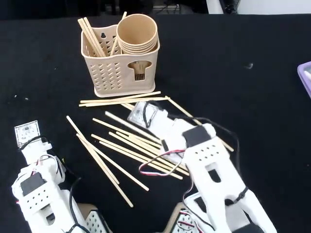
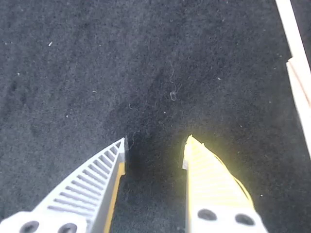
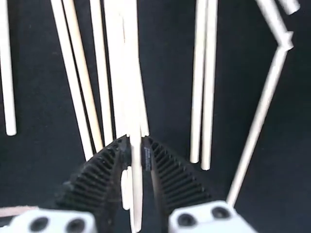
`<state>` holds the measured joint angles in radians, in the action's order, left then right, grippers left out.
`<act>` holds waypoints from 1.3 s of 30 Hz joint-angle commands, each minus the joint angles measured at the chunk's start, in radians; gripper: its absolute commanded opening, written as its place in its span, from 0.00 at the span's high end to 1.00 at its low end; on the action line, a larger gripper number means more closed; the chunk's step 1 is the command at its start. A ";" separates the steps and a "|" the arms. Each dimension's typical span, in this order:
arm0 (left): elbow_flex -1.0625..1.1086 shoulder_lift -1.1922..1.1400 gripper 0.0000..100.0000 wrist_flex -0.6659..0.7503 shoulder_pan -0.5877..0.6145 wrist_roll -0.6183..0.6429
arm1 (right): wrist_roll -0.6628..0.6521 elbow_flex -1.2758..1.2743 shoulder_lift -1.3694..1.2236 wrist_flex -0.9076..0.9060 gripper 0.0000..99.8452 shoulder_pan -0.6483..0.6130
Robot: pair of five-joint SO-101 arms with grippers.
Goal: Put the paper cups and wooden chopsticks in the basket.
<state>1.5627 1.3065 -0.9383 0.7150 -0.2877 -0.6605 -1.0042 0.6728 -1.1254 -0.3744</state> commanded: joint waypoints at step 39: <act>-0.005 0.009 0.80 0.005 -0.005 0.005 | -0.041 0.081 0.185 -0.160 0.99 0.118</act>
<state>1.5627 1.3065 -0.9383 0.7150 -0.2877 -0.6989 -0.9981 0.7419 -1.2144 -0.2670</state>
